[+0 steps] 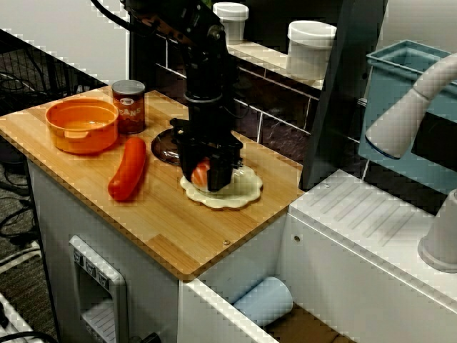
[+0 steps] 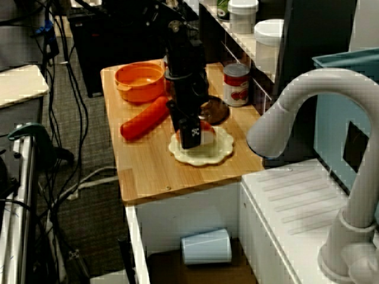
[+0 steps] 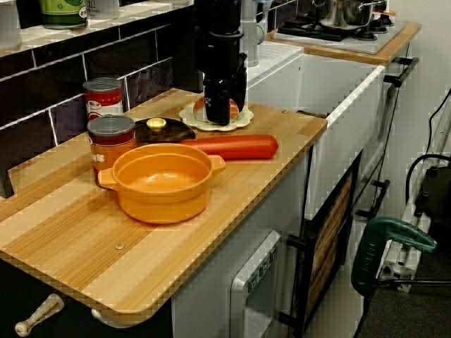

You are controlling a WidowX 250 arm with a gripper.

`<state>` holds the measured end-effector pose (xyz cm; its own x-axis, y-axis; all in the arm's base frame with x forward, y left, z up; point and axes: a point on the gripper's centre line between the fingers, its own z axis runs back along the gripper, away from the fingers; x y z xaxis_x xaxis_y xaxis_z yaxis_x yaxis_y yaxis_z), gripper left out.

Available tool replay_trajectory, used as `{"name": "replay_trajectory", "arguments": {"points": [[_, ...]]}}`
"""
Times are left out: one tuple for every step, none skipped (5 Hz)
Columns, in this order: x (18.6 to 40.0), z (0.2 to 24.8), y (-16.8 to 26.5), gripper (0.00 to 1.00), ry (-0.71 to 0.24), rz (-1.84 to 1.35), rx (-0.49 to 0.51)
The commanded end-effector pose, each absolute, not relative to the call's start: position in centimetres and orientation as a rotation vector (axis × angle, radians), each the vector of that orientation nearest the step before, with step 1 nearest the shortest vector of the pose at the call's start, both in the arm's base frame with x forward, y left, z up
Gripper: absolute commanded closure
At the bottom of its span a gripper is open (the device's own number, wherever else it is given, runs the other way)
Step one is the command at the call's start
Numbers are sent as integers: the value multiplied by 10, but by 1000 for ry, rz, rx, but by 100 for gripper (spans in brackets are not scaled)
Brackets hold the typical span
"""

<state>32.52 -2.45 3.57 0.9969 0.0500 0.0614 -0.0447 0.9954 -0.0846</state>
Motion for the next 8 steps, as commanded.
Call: {"name": "replay_trajectory", "arguments": {"points": [[316, 83, 0, 100, -171, -43, -80], [304, 93, 27, 100, -171, -64, -103], [295, 98, 46, 100, -170, -101, -97], [291, 96, 56, 100, -187, -115, -79], [290, 95, 64, 100, -176, -103, -46], [287, 95, 71, 100, -173, -103, -29], [283, 99, 83, 100, -176, -87, -34], [281, 105, 99, 100, -168, -65, -40]]}}
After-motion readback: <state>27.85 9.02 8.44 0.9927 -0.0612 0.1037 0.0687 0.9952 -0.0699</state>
